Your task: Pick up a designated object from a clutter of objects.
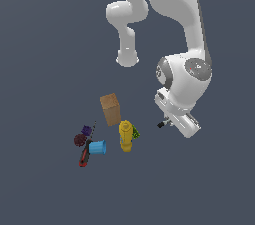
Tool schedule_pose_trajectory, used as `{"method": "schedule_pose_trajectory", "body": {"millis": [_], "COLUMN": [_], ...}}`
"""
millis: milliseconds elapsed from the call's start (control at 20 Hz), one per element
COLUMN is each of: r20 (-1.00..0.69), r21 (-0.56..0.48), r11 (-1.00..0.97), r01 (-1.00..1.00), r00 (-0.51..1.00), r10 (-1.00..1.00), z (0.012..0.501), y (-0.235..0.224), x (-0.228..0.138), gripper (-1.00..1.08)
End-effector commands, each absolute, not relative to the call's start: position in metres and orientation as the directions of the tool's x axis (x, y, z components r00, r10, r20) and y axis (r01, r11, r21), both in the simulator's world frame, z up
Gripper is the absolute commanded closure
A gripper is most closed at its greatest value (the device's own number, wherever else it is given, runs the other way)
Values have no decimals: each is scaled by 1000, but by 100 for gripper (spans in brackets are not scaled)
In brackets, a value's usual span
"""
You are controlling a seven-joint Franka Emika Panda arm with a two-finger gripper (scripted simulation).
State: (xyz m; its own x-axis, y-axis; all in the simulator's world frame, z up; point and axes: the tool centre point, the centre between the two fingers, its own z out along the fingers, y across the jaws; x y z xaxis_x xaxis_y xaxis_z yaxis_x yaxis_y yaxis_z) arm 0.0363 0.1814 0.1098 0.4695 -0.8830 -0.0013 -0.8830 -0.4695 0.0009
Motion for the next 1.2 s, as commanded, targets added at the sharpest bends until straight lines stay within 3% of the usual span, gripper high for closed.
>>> {"method": "schedule_pose_trajectory", "body": {"millis": [0, 700, 1150], "r20": [-2, 0, 0], "r21": [0, 0, 0], "r11": [-469, -469, -470], "r01": [-883, -883, -883], "r00": [469, 469, 470], "r10": [-883, -883, -883], "z": [137, 285, 338], "y": [166, 85, 57], "x": [42, 78, 93], "gripper": [108, 108, 108]}}
